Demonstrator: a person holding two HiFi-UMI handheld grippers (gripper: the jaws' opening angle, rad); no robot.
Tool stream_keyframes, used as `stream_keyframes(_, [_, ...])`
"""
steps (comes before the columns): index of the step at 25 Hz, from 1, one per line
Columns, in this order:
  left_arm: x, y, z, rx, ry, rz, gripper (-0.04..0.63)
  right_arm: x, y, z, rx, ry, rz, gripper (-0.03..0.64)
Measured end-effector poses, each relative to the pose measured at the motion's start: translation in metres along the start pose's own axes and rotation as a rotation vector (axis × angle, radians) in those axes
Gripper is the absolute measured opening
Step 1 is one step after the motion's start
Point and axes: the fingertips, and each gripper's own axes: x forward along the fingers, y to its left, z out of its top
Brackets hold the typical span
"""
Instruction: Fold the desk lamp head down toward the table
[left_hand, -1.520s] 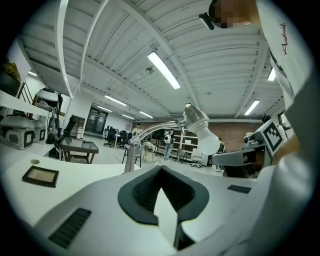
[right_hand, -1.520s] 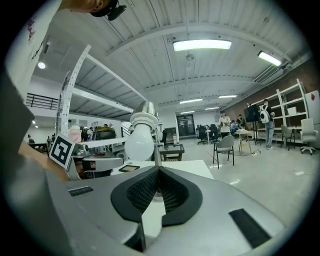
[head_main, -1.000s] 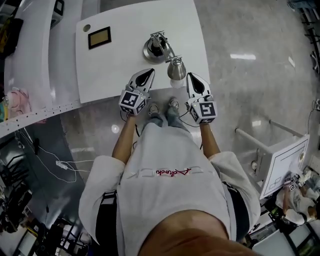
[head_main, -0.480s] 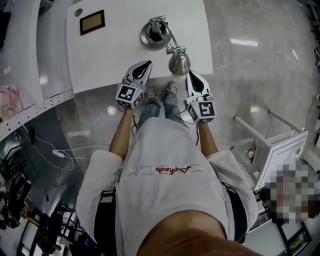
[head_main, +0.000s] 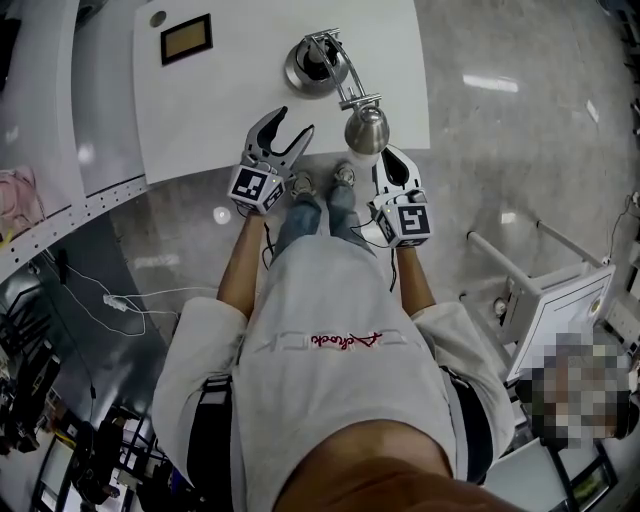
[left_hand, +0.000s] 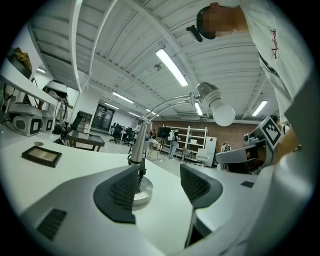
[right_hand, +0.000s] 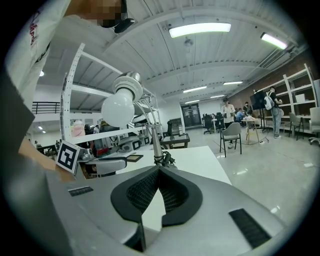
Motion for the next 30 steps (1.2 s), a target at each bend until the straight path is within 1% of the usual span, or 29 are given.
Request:
stream_keyframes(5, [0.011,0.01,0.005,0.0,-0.016,-0.005,0.262,0.001,-0.001,0.001,-0.006,0.003,-0.002,0.008])
stream_keyframes(9, [0.031,0.02,0.014,0.014,-0.024,-0.024,0.262,-0.001,-0.001,0.001,0.0,0.005,-0.008,0.008])
stream_keyframes(21, [0.12,0.047,0.058,0.111,-0.051,-0.093,0.261,-0.005,-0.003,0.013,-0.007,-0.01,-0.01,0.008])
stream_keyframes(24, [0.134,0.049,0.064,0.116,-0.052,-0.107,0.256,-0.009,-0.003,0.015,-0.008,-0.013,-0.007,0.008])
stream_keyframes(25, [0.138,0.05,0.067,0.116,-0.054,-0.11,0.241,-0.01,-0.003,0.015,-0.009,-0.012,-0.006,0.008])
stream_keyframes(26, [0.142,0.05,0.069,0.115,-0.056,-0.113,0.239,-0.011,-0.002,0.017,-0.007,-0.009,-0.009,0.008])
stream_keyframes(30, [0.151,0.048,0.077,0.122,-0.065,-0.128,0.218,-0.022,-0.001,0.032,0.028,0.004,-0.031,0.008])
